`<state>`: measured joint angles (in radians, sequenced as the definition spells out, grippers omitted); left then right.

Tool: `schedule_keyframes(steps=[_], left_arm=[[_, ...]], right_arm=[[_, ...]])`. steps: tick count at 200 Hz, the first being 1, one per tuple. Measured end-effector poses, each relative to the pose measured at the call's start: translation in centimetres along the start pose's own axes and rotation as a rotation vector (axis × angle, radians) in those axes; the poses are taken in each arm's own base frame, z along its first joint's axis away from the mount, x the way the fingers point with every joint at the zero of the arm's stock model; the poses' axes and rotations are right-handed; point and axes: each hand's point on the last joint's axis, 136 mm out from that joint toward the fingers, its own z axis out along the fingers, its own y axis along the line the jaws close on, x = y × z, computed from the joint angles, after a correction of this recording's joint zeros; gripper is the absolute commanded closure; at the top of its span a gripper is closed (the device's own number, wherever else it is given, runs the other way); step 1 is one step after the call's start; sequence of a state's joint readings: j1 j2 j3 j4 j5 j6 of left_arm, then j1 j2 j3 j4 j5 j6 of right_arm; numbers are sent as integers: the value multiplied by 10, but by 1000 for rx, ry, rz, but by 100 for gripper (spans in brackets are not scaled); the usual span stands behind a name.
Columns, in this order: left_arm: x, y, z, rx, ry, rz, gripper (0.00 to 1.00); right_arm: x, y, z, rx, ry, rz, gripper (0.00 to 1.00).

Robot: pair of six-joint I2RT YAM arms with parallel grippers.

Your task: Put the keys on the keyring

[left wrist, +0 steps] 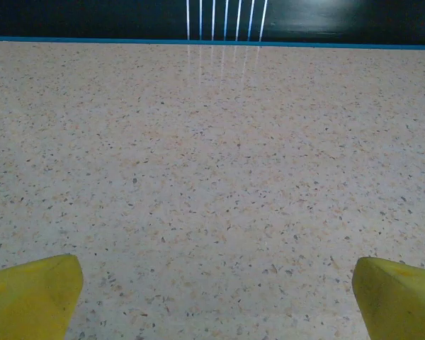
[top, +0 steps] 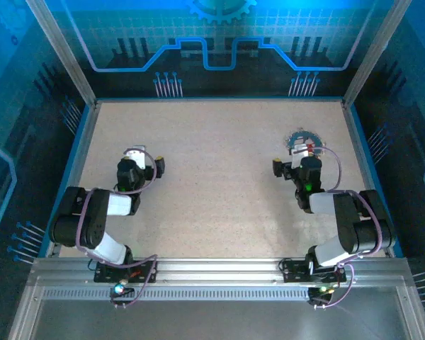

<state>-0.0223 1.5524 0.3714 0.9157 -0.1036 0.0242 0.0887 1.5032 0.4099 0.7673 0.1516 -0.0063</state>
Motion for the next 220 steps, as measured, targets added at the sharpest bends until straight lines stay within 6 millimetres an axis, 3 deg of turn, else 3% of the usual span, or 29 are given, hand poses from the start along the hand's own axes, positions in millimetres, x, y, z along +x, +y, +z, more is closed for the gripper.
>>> schedule_keyframes(steps=[175, 220], left_arm=[[0, -1, 0, 5, 1, 0, 1], [3, 11, -17, -57, -21, -28, 1]], right_arm=[[0, 0, 0, -3, 0, 1, 0], [-3, -7, -6, 29, 39, 18, 0]])
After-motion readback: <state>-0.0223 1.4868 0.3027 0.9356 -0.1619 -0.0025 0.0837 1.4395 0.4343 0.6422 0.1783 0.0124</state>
